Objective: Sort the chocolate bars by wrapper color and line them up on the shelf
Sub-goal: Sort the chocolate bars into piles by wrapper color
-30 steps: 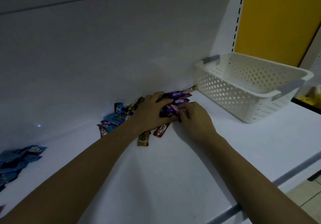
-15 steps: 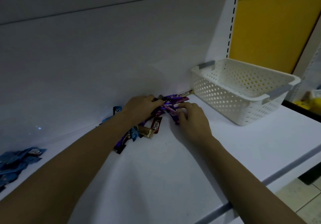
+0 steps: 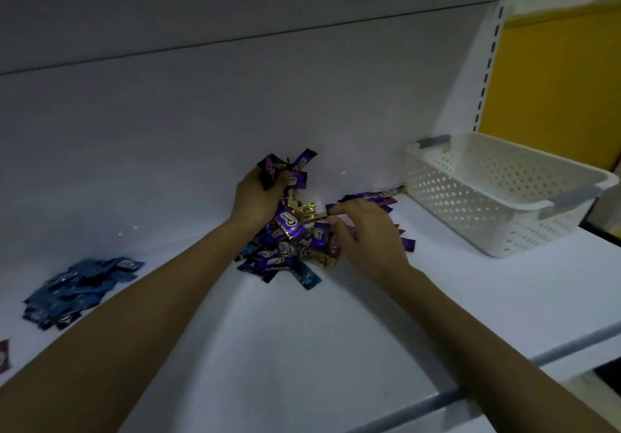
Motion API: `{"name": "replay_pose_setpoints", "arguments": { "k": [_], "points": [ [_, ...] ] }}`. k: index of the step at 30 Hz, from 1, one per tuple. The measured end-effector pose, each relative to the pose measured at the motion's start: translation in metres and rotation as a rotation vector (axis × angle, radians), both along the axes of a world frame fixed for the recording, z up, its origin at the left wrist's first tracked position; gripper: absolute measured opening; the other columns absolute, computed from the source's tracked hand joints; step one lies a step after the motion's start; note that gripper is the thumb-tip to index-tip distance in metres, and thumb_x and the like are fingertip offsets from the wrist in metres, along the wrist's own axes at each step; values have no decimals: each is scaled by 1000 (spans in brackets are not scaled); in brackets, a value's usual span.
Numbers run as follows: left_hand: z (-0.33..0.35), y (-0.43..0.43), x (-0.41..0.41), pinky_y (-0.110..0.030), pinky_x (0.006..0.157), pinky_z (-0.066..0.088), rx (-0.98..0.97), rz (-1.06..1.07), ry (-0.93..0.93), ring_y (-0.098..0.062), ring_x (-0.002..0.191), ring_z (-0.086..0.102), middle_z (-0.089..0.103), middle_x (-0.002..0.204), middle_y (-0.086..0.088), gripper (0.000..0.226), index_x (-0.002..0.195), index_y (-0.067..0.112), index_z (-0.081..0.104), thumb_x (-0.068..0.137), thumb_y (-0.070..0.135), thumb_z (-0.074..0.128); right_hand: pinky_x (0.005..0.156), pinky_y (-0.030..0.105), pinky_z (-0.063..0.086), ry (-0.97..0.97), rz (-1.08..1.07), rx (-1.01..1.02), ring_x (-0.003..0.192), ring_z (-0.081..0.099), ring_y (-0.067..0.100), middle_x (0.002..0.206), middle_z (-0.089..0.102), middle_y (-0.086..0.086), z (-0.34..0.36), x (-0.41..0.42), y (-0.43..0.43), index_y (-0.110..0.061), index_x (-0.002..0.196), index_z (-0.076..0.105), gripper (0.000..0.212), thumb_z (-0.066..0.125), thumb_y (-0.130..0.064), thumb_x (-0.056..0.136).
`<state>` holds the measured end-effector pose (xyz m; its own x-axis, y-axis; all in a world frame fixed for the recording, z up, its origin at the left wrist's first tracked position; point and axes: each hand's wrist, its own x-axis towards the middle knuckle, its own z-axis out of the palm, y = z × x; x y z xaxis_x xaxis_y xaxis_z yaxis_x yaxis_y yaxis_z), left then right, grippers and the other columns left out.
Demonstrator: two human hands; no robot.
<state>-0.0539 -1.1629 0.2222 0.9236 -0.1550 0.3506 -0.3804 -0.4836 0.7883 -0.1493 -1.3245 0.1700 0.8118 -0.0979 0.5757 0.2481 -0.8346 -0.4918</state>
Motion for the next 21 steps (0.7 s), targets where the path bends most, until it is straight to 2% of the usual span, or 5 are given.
{"name": "replay_pose_setpoints", "arguments": {
  "k": [2,6,9,13,21],
  "points": [
    [-4,9,-3,-36,87,52,-155,13,80,-21,95,66,69,105,-6,33,113,7,62,95,34,56,73,19,40,148,104,250,89,57,11,100,64,0,12,-1,19,-13,113,63,30,45,-32,99],
    [-11,26,-13,-38,87,55,-401,71,164,-21,92,68,70,103,-7,29,114,9,63,95,30,58,71,30,53,514,278,921,74,64,13,92,64,2,38,-8,51,-17,104,58,35,48,-49,93],
    [-14,41,-16,-43,89,54,-463,139,152,-24,94,68,70,102,-9,25,111,10,64,95,28,58,63,31,57,630,398,957,67,67,18,81,66,4,45,-8,74,-17,88,61,20,63,-37,88],
    [-14,67,-19,-47,91,54,-559,237,154,-26,95,68,70,102,-11,25,110,8,63,95,27,59,55,23,56,637,435,1026,58,65,13,80,68,9,46,2,98,0,104,61,20,66,-9,87],
    [-11,133,-25,-45,90,54,-712,414,123,-27,91,68,69,94,-8,13,98,11,62,96,23,58,57,24,48,633,533,936,55,65,9,72,70,1,44,17,138,-12,88,62,4,63,-8,89]
  ]
}}
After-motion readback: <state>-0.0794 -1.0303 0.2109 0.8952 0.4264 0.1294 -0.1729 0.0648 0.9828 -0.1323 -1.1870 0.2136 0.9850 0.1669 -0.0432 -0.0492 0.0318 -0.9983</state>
